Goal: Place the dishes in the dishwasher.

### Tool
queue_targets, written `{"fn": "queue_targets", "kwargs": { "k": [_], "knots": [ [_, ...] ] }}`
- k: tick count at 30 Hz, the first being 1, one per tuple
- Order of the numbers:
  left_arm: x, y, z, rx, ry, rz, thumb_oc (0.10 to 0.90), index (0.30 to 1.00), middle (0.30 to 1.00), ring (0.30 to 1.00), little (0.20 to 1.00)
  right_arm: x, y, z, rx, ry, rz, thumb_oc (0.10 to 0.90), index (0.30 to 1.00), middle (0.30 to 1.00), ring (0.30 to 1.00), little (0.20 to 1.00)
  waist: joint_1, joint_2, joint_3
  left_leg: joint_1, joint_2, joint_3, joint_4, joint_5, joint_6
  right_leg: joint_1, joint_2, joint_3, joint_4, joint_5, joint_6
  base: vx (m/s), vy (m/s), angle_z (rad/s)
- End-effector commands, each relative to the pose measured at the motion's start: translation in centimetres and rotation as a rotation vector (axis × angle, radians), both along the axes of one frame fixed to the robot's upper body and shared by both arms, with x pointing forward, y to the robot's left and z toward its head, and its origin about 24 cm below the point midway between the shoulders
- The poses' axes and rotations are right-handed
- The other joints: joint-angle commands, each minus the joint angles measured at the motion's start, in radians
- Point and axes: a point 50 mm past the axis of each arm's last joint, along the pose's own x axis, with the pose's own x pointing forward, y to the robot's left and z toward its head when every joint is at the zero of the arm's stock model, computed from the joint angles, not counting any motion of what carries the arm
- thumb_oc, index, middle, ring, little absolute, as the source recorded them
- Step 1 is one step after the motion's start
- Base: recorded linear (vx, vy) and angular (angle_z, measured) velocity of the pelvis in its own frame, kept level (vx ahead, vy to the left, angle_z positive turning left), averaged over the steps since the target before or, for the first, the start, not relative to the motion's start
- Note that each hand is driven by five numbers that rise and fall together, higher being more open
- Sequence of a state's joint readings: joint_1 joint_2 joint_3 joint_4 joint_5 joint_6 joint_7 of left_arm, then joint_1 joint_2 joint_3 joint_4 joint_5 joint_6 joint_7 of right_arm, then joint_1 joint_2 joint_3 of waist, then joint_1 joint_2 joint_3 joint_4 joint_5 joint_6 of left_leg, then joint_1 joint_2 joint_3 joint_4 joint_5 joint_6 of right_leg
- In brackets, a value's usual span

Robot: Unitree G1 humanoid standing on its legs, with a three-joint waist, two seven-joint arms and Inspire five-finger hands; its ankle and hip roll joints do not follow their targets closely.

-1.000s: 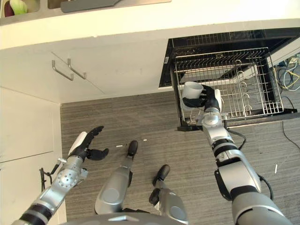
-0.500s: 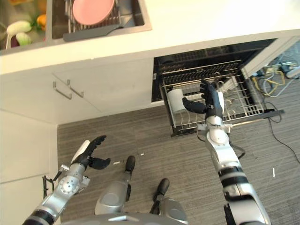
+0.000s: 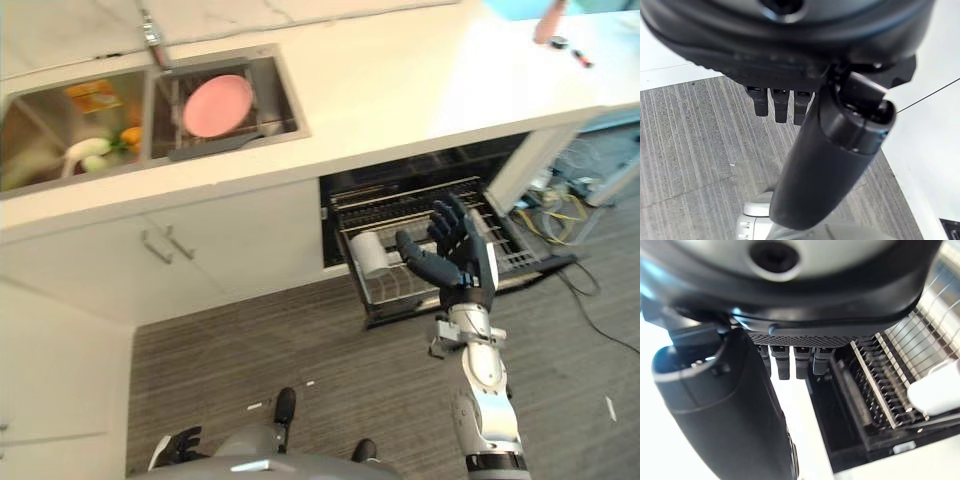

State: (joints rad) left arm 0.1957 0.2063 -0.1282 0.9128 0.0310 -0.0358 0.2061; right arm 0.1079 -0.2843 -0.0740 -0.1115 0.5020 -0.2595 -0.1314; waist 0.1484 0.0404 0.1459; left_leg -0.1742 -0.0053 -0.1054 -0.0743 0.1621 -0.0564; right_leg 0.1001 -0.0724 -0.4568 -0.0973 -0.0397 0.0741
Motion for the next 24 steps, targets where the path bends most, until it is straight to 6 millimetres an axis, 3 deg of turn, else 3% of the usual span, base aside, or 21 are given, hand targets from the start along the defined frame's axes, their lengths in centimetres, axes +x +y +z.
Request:
{"fn": "queue_targets", "kwargs": {
  "k": [1, 2, 3, 4, 9, 10, 12, 13, 14, 15, 16, 17, 20, 21, 22, 23, 24],
  "knots": [
    [4.3, 1.5, 1.4, 0.054, -0.115, -0.088, 0.8, 0.9, 0.9, 0.9, 0.9, 0.6, 1.0, 8.8, -0.17, -0.447, 0.014, 0.8, 0.9, 0.9, 0.9, 0.9, 0.018, -0.037, 0.025, 0.019, 0.019, 0.086, -0.009, -0.034, -0.053, -0.043, -0.067, 0.005, 0.015, 0.037, 0.047, -0.06, 0.037, 1.63],
    [4.3, 1.5, 1.4, 0.053, -0.115, -0.088, 0.8, 0.9, 0.9, 0.9, 0.9, 0.6, 1.0, 8.8, -0.171, -0.447, 0.014, 0.8, 0.9, 0.9, 0.9, 0.9, 0.017, -0.037, 0.024, 0.017, 0.019, 0.085, -0.009, -0.033, -0.053, -0.045, -0.067, 0.003, 0.015, 0.038, 0.047, -0.03, 0.06, 1.2],
    [4.3, 1.2, 1.3, 0.055, -0.102, -0.115, 0.8, 0.9, 0.9, 0.9, 0.9, 0.7, 0.9, 9.3, -0.186, -0.465, 0.001, 0.8, 0.9, 0.9, 0.9, 0.9, 0.002, -0.032, 0.024, 0.013, 0.028, 0.161, 0.002, -0.036, -0.041, -0.036, -0.077, -0.025, 0.016, 0.032, 0.05, 0.05, 0.163, 1.05],
    [4.5, 0.8, 1.3, 0.075, -0.1, -0.186, 0.8, 0.9, 0.9, 0.9, 0.9, 0.4, 0.6, 10.6, -0.254, -0.514, -0.067, 0.8, 0.9, 0.9, 0.9, 0.9, -0.034, -0.02, 0.008, 0.005, 0.055, 0.312, -0.005, -0.038, -0.02, -0.028, -0.087, -0.067, 0.019, 0.029, 0.058, 0.12, 0.222, 0.91],
    [3.2, 0.5, 0.8, 0.129, -0.033, -0.356, 0.8, 0.9, 0.9, 0.9, 0.9, 0.3, 1.1, 10.8, -0.28, -0.529, -0.095, 0.8, 0.9, 0.9, 0.9, 0.9, -0.029, -0.011, -0.01, 0.052, 0.019, 0.341, -0.013, -0.075, 0.011, -0.004, -0.129, -0.087, 0.104, 0.013, 0.067, 0.18, 0.24, 0.52],
    [2.6, 0.7, 0.6, 0.14, -0.005, -0.401, 0.8, 0.9, 0.9, 0.9, 0.9, 0.0, 1.4, 11.0, -0.343, -0.544, -0.117, 0.8, 0.9, 0.9, 0.9, 0.9, -0.045, -0.007, -0.01, 0.096, 0.008, 0.349, -0.013, -0.11, 0.035, -0.032, -0.175, -0.082, 0.274, 0.015, 0.072, 0.22, 0.294, 0.13],
    [1.9, 1.2, 0.4, 0.158, 0.025, -0.38, 0.8, 0.9, 0.9, 0.9, 0.9, -0.1, 1.3, 10.5, -0.321, -0.519, -0.11, 0.8, 0.9, 0.9, 0.9, 0.9, -0.091, 0.0, 0.012, 0.153, 0.003, 0.338, -0.013, -0.137, 0.06, -0.12, -0.207, 0.011, 0.483, 0.061, 0.088, 0.23, 0.327, 0.06],
    [2.1, 1.2, 0.6, 0.165, 0.01, -0.375, 0.8, 0.9, 0.9, 0.9, 0.9, -0.1, 1.3, 10.2, -0.308, -0.507, -0.113, 0.8, 0.9, 0.9, 0.9, 0.9, -0.111, 0.011, 0.026, 0.178, 0.006, 0.327, -0.013, -0.148, 0.068, -0.17, -0.185, 0.069, 0.566, 0.059, 0.092, 0.1, 0.174, 0.1],
    [2.1, 1.2, 0.6, 0.165, 0.009, -0.375, 0.8, 0.9, 0.9, 0.9, 0.9, -0.1, 1.3, 10.2, -0.309, -0.507, -0.112, 0.8, 0.9, 0.9, 0.9, 0.9, -0.107, 0.014, 0.024, 0.173, 0.009, 0.331, -0.013, -0.144, 0.068, -0.178, -0.182, 0.073, 0.567, 0.064, 0.089, 0.1, 0.123, 0.19],
    [2.7, 1.5, 0.9, 0.196, -0.022, -0.332, 0.8, 0.9, 0.9, 0.9, 0.9, -0.1, 1.4, 10.0, -0.308, -0.501, -0.111, 0.8, 0.9, 0.9, 0.9, 0.9, -0.118, 0.018, 0.032, 0.191, 0.012, 0.317, -0.013, -0.153, 0.07, -0.225, -0.137, 0.13, 0.604, 0.042, 0.089, 0.11, 0.051, 0.21],
    [1.6, 1.8, 0.4, 0.165, 0.023, -0.239, 0.8, 0.9, 0.9, 0.9, 0.9, -0.4, 0.9, 10.1, -0.339, -0.496, -0.136, 0.8, 0.9, 0.9, 0.9, 0.9, -0.14, 0.015, 0.04, 0.209, 0.006, 0.288, -0.013, -0.161, 0.068, -0.269, -0.069, 0.205, 0.609, 0.014, 0.086, 0.24, 0.028, 0.04],
    [0.9, 1.1, -0.2, 0.124, 0.05, -0.199, 0.8, 0.9, 0.9, 0.9, 0.9, -0.8, 0.2, 10.1, -0.356, -0.479, -0.156, 0.8, 0.9, 0.9, 0.9, 0.9, -0.153, 0.011, 0.042, 0.223, -0.002, 0.261, -0.013, -0.167, 0.065, -0.309, -0.008, 0.258, 0.536, 0.007, 0.066, 0.26, -0.06, 0.05],
    [1.2, 1.3, -0.1, 0.11, 0.036, -0.124, 0.8, 0.9, 0.9, 0.9, 0.9, -1.4, -0.8, 10.2, -0.345, -0.482, -0.213, 0.8, 0.9, 0.9, 0.9, 0.9, -0.157, -0.018, 0.033, 0.234, -0.012, 0.241, -0.013, -0.183, 0.054, -0.312, -0.026, 0.273, 0.313, 0.049, 0.061, 0.18, -0.132, 0.22],
    [1.2, 1.3, -0.1, 0.11, 0.036, -0.124, 0.8, 0.9, 0.9, 0.9, 0.9, -1.4, -0.8, 10.2, -0.345, -0.482, -0.213, 0.8, 0.9, 0.9, 0.9, 0.9, -0.157, -0.018, 0.033, 0.234, -0.012, 0.241, -0.013, -0.183, 0.054, -0.312, -0.026, 0.273, 0.313, 0.049, 0.061, 0.15, -0.119, 0.19],
    [0.8, 1.6, -0.3, 0.108, 0.056, -0.095, 0.8, 0.9, 0.9, 0.9, 0.9, -1.4, -1.2, 10.2, -0.346, -0.479, -0.237, 0.8, 0.9, 0.9, 0.9, 0.9, -0.161, -0.023, 0.028, 0.243, -0.007, 0.23, -0.013, -0.192, 0.048, -0.314, -0.031, 0.27, 0.23, 0.084, 0.071, 0.19, -0.133, 0.13],
    [0.5, 1.8, -0.3, 0.113, 0.075, -0.1, 0.8, 0.9, 0.9, 0.9, 0.9, -1.5, -1.7, 10.1, -0.351, -0.464, -0.267, 0.8, 0.9, 0.9, 0.9, 0.9, -0.171, -0.034, 0.024, 0.256, -0.002, 0.207, -0.013, -0.198, 0.041, -0.307, -0.037, 0.315, 0.21, 0.106, 0.083, 0.19, -0.133, 0.13],
    [0.5, 1.8, -0.3, 0.113, 0.075, -0.1, 0.8, 0.9, 0.9, 0.9, 0.9, -1.5, -1.7, 10.1, -0.351, -0.464, -0.267, 0.8, 0.9, 0.9, 0.9, 0.9, -0.171, -0.034, 0.024, 0.256, -0.002, 0.207, -0.013, -0.198, 0.041, -0.307, -0.037, 0.315, 0.21, 0.106, 0.083, 0.13, -0.114, 0.11]
  ]
}}
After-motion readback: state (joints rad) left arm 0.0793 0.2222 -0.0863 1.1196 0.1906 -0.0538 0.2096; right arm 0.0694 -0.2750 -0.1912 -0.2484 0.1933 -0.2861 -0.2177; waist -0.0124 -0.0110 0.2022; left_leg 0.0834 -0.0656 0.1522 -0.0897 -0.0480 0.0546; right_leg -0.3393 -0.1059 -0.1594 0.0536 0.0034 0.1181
